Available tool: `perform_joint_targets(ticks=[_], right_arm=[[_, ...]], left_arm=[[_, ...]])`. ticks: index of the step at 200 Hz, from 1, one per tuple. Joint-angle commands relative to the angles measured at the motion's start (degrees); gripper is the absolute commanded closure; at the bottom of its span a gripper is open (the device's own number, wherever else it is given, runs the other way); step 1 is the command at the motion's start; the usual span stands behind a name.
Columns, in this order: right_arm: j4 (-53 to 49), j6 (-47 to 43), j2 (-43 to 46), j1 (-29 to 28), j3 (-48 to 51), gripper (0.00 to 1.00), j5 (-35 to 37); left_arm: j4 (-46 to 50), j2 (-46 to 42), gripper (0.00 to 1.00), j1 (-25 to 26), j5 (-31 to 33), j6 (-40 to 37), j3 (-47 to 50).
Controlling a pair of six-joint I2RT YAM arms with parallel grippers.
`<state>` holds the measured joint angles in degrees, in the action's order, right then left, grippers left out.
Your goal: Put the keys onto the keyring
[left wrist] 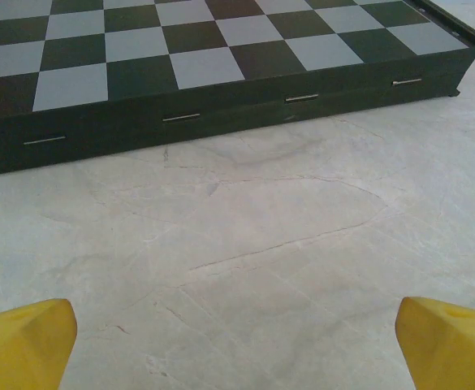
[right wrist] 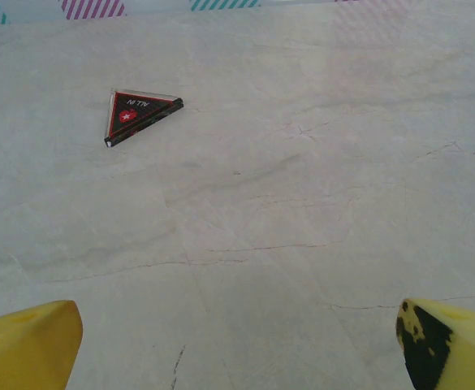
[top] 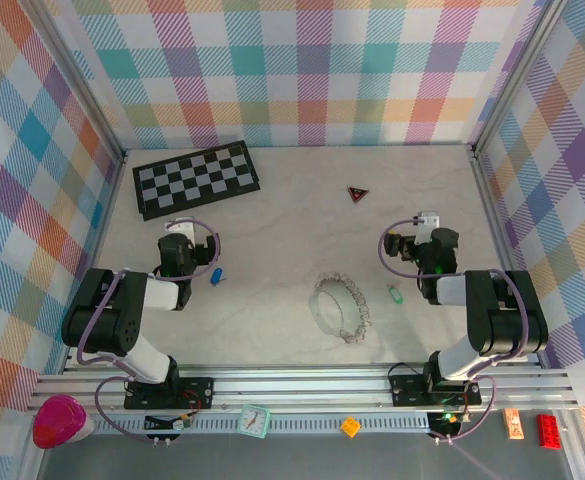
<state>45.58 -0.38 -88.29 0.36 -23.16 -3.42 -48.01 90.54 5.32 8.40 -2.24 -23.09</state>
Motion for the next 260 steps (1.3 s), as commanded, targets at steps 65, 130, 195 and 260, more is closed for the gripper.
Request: perform_joint_targets(ticks=[65, 130, 195, 260], right_arm=[[1.18, 0.73, 0.31, -0.32, -0.75, 0.01, 0.43], [1.15, 0.73, 0.31, -0.33, -0.75, 0.01, 0.45], [1.16, 0.78, 0.39, -0.27, -0.71, 0.01, 0.44], [-30.44, 8.29, 16.82, -0.27, -10.59, 0.00, 2.63]], left_arm=[[-0.72, -0.19, 0.00, -0.73, -0.68, 0.46, -0.73], [-0.72, -0.19, 0.00, -0.73, -0.69, 0.47, -0.75], [-0.73, -0.19, 0.00, -0.67, -0.85, 0.55, -0.73], [7.52, -14.52, 0.00, -0.67, 6.44, 3.14, 1.12]])
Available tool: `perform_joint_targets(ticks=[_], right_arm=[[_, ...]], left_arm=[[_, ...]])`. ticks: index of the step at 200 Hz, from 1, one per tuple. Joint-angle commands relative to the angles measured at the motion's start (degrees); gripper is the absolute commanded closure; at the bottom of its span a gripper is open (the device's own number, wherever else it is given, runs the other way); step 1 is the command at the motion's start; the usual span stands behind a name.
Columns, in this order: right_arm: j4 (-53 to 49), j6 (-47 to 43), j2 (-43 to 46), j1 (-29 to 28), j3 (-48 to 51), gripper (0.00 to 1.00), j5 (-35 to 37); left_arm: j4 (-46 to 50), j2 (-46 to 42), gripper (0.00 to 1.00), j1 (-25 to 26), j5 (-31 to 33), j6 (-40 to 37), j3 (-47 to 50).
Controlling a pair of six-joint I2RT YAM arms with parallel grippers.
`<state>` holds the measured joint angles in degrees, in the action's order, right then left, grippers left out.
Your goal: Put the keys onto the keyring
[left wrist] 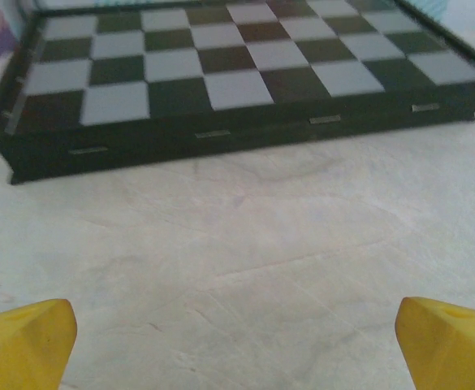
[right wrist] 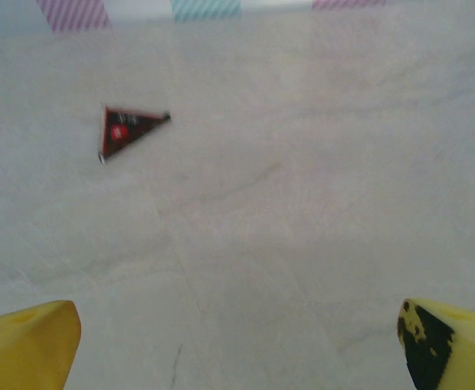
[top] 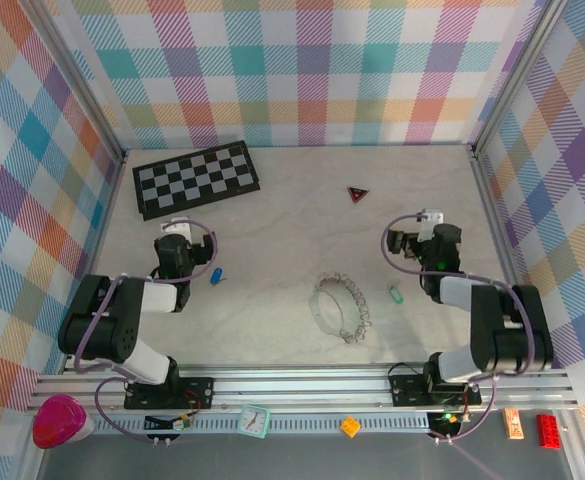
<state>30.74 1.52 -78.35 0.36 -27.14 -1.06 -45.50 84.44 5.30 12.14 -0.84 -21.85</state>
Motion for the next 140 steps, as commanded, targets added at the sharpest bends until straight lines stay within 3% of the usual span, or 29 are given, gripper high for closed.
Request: perform_joint_targets(ticks=[1, 38, 64, 113, 140], right_arm=[[-16.36, 6.79, 7.06, -0.32, -6.88, 0.00, 0.18], [-35.02, 21.83, 10.41, -0.36, -12.72, 0.09, -6.44], [-44.51, 27.38, 13.83, -1.26, -12.13, 0.18, -10.09], [-60.27, 28.35, 21.30, -6.08, -8.99, 0.34, -16.75], [-67.35, 27.89, 23.35, -11.82, -8.23, 0.50, -16.56]], left_arm=[[5.48, -8.77, 0.00, -0.64, 2.71, 1.78, -0.22], [23.87, -18.19, 0.00, -0.46, -3.91, 6.78, -4.98], [27.81, -22.06, 0.05, 1.50, -10.41, 9.47, -4.55], [33.46, -27.09, 0.07, 13.69, -9.90, 11.54, -3.65], [35.39, -28.96, 0.08, 22.20, -6.15, 14.76, -2.33]])
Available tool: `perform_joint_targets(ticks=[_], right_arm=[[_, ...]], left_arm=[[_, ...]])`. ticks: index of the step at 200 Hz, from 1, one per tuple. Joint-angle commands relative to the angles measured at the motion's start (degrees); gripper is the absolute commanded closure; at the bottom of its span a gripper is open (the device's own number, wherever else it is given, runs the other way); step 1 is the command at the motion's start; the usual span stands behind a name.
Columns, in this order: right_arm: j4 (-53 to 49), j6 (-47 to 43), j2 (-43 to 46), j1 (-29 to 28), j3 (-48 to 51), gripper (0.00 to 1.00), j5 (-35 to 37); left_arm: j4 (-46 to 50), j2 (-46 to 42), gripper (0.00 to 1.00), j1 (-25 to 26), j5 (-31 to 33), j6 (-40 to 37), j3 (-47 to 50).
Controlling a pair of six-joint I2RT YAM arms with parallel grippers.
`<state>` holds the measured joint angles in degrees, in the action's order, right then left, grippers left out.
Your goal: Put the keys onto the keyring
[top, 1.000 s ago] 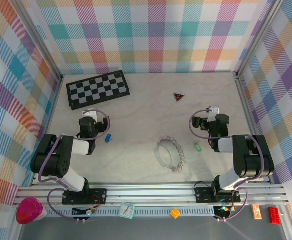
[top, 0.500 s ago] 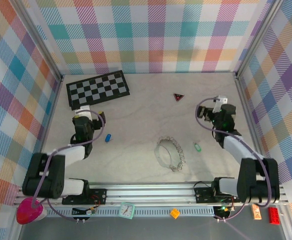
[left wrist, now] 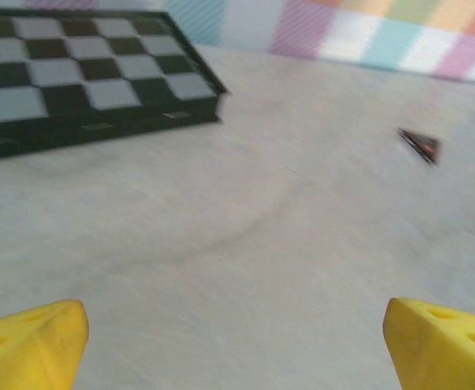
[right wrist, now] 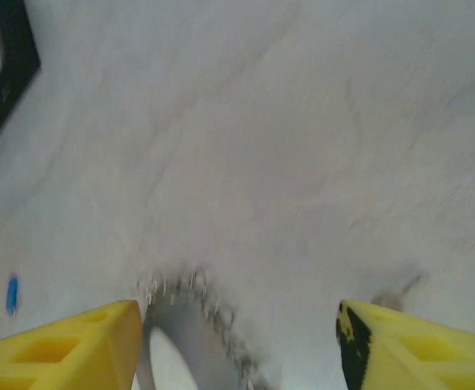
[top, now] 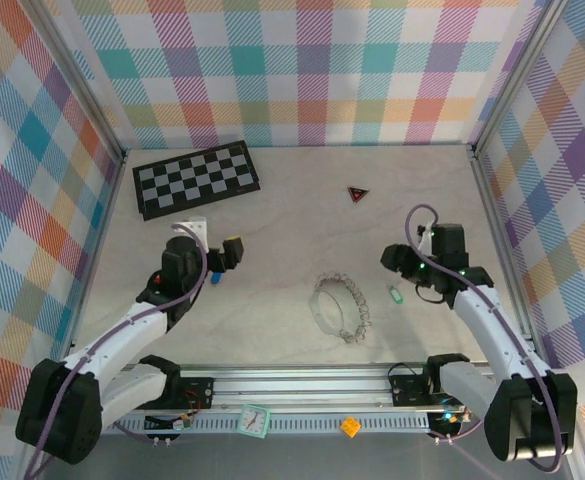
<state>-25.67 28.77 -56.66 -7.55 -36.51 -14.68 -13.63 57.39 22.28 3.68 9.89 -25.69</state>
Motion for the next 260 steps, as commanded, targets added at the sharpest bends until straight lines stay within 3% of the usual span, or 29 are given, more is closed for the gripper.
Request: perform_joint_targets(ticks=[1, 30, 79, 145, 260], right_arm=[[-11.09, 0.70, 1.70, -4.07, 1.16, 0.50, -2.97], [-13.33, 2.26, 1.19, -9.57, 1.66, 0.65, -4.33], [-15.89, 2.35, -5.83, -24.77, -1.69, 0.65, 0.35], [-17.66, -0.53, -16.98, -39.79, -7.28, 0.65, 7.54], [-20.79, -5.95, -31.24, -45.42, -15.65, 0.65, 15.07]], left_arm=[[3.52, -1.91, 0.08, 5.48, 2.39, 4.23, 1.61], [3.70, -1.04, 0.09, 12.75, 5.29, 9.17, 2.97], [2.60, 3.05, 0.09, 22.71, 8.78, 15.69, 2.48], [2.76, 2.79, 0.09, 23.37, 8.70, 19.11, 3.28], [7.14, -6.30, 0.08, 23.50, 11.50, 20.79, 6.35]])
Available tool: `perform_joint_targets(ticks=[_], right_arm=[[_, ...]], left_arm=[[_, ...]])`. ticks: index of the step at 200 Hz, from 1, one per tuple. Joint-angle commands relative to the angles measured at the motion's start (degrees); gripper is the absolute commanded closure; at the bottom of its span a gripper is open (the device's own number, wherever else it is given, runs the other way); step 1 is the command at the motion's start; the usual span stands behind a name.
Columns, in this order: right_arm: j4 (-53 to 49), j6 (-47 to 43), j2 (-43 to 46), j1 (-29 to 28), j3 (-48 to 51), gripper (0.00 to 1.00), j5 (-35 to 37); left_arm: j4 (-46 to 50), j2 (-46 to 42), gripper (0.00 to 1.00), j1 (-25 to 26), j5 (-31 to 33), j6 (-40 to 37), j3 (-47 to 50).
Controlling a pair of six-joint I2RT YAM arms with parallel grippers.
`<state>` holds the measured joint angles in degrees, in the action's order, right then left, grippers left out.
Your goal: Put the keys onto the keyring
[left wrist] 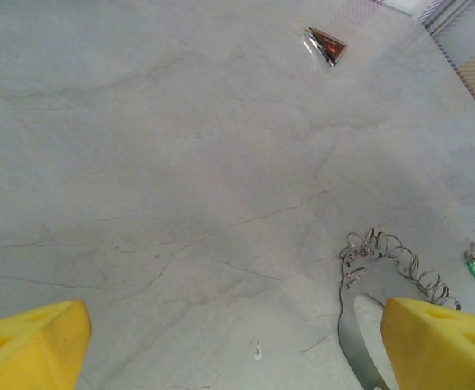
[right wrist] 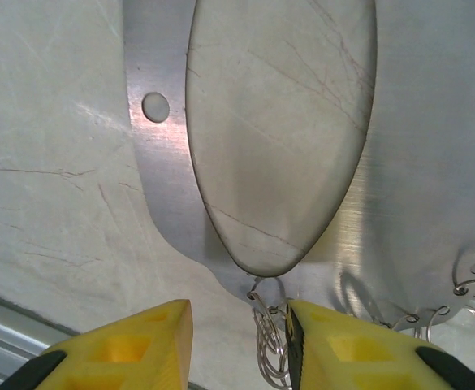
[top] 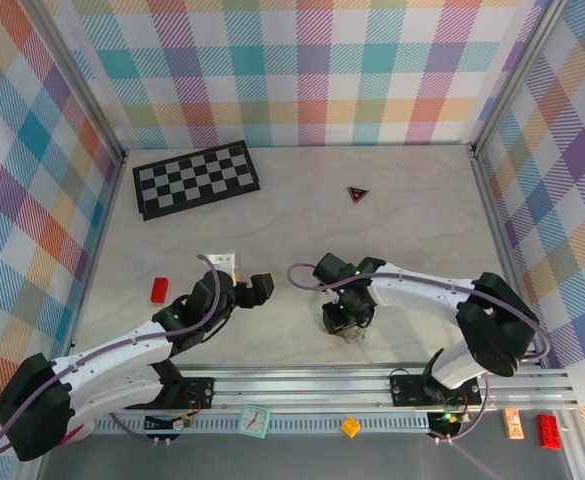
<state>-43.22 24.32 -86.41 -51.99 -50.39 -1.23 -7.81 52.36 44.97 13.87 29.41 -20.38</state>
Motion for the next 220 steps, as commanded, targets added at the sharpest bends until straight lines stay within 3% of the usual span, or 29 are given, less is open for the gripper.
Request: perform_joint_targets(ticks=[1, 52, 96, 168, 220], right_arm=[[-3.30, -1.48, -1.53, -1.00, -1.80, 0.65, 1.65], [-5.29, -1.55, -3.58, -2.41, -3.03, 0.67, 1.76], [-6.11, -1.73, -4.57, -3.12, -3.74, 0.76, 1.56], [-7.66, -1.27, -6.72, -3.71, -4.56, 0.77, 2.03], [-8.19, -1.13, -7.06, -3.85, -4.98, 0.87, 2.34]], left_arm=[[1.36, -1.28, 0.09, 0.77, 1.37, 1.31, 1.04], [2.59, -1.91, 0.08, 0.75, 1.43, 1.28, 0.70], [3.76, -3.09, 0.08, 0.81, 2.17, 1.24, 0.69], [4.80, -4.48, 0.08, 0.75, 2.73, 1.26, 0.95], [5.44, -5.27, 0.09, 0.78, 2.92, 1.33, 1.05]])
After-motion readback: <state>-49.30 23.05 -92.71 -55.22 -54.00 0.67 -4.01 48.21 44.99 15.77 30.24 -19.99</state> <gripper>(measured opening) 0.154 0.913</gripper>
